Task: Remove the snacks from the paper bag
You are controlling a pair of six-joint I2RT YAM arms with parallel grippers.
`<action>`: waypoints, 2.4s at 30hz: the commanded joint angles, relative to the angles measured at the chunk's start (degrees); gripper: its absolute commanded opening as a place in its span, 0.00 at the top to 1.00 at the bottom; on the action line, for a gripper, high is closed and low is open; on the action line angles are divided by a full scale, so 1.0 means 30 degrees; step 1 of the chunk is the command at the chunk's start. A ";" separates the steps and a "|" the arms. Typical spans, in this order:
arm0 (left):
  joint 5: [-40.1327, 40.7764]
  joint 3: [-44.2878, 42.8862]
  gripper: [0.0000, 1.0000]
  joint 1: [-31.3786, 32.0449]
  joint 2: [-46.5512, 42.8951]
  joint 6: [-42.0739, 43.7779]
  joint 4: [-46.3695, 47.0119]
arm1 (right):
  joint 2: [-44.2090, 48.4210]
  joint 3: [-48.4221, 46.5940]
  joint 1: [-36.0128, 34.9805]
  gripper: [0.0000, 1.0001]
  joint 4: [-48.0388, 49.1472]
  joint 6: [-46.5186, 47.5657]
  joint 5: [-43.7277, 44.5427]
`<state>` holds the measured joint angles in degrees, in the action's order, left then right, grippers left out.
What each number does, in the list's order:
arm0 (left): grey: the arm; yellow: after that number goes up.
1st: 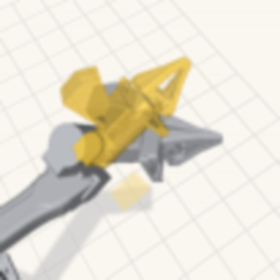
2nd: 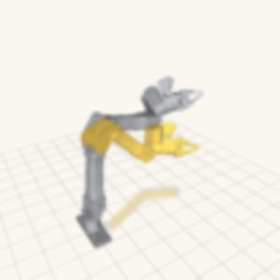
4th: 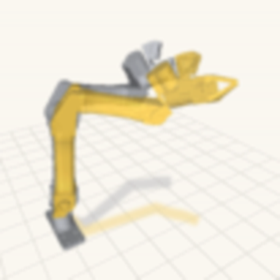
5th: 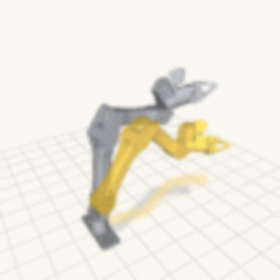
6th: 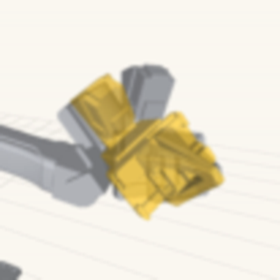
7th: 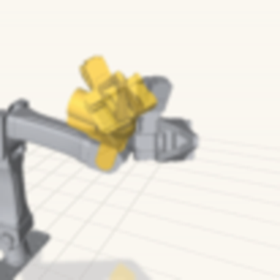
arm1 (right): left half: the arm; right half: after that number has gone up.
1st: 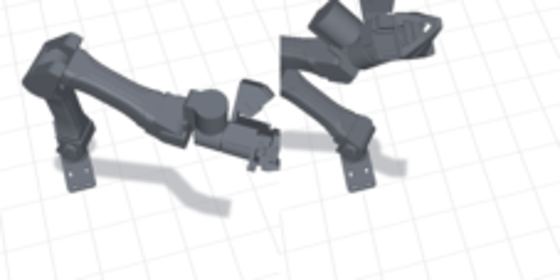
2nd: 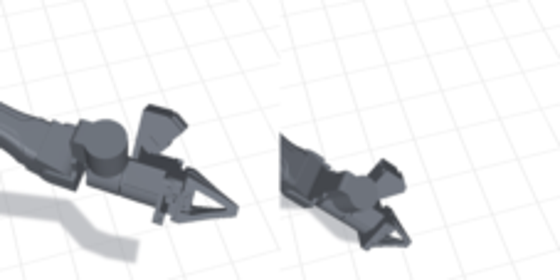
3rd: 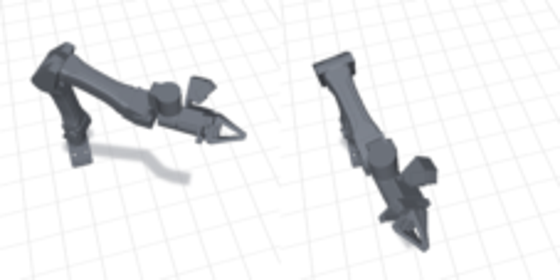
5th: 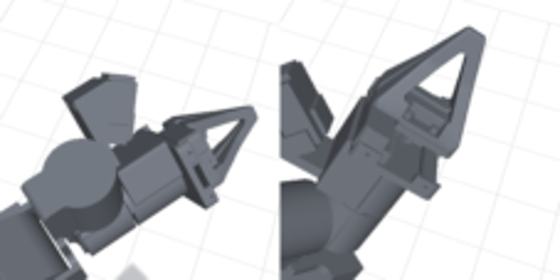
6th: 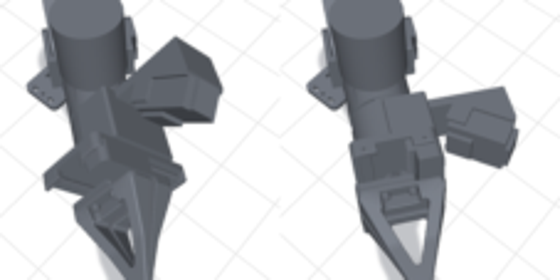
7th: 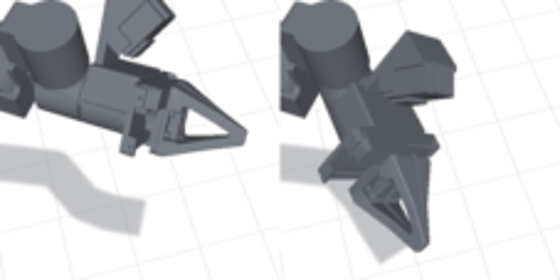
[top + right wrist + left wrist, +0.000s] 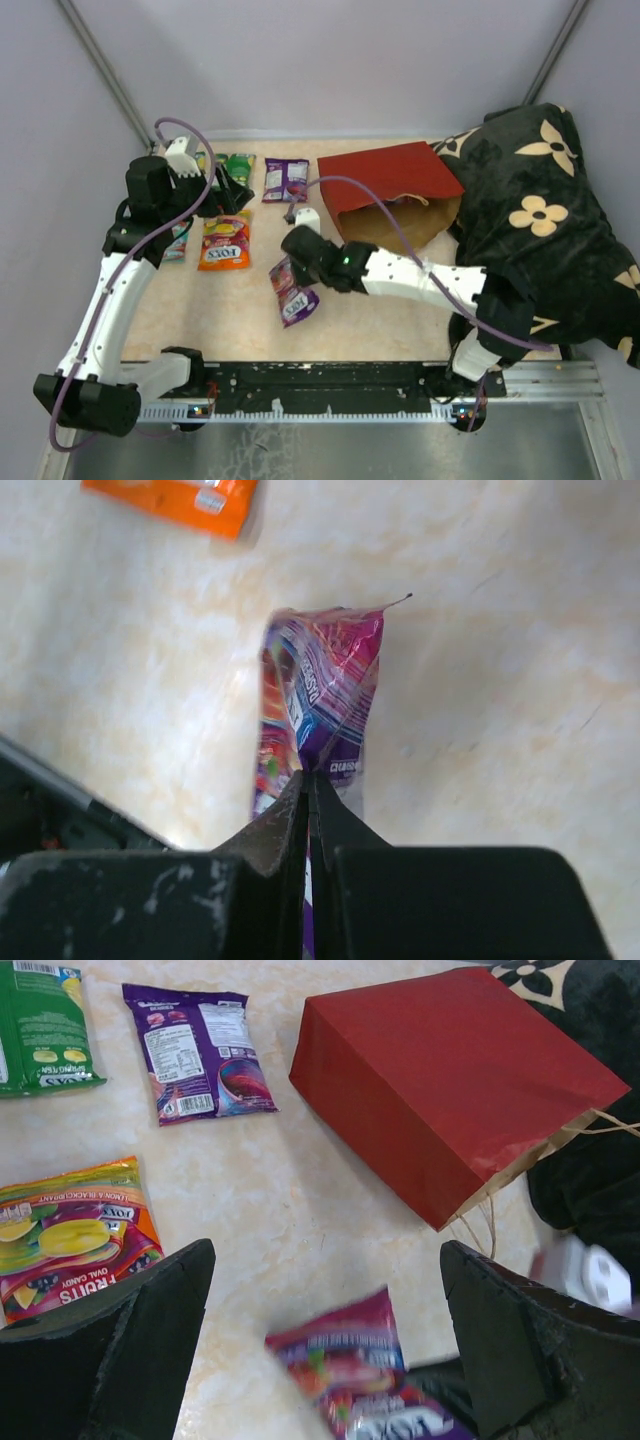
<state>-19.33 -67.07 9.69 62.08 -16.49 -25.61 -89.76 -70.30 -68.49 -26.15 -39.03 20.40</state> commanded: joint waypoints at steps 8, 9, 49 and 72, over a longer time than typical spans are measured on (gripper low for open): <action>-0.0953 -0.0762 0.00 -0.1040 -0.0380 0.0169 -0.0718 | -0.4227 -0.5583 0.4606 1.00 0.0257 0.5073 -0.4375; -0.1003 -0.0738 0.00 -0.1060 -0.0431 0.0118 -0.0729 | -0.4481 -0.5820 0.4735 1.00 0.0570 0.4897 -0.4356; -0.1819 0.0443 0.00 -0.1261 -0.0220 0.0776 -0.0304 | -0.8169 -0.6948 0.6695 0.12 0.5316 0.2072 -0.3214; -0.3192 0.1445 0.00 -0.1436 -0.0396 0.0542 0.0821 | 1.7822 2.1068 0.3850 0.13 1.8950 -0.6933 0.5377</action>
<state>-25.19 -62.94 5.72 61.12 -14.28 -25.28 -44.21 -8.56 -62.74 16.23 -51.68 28.21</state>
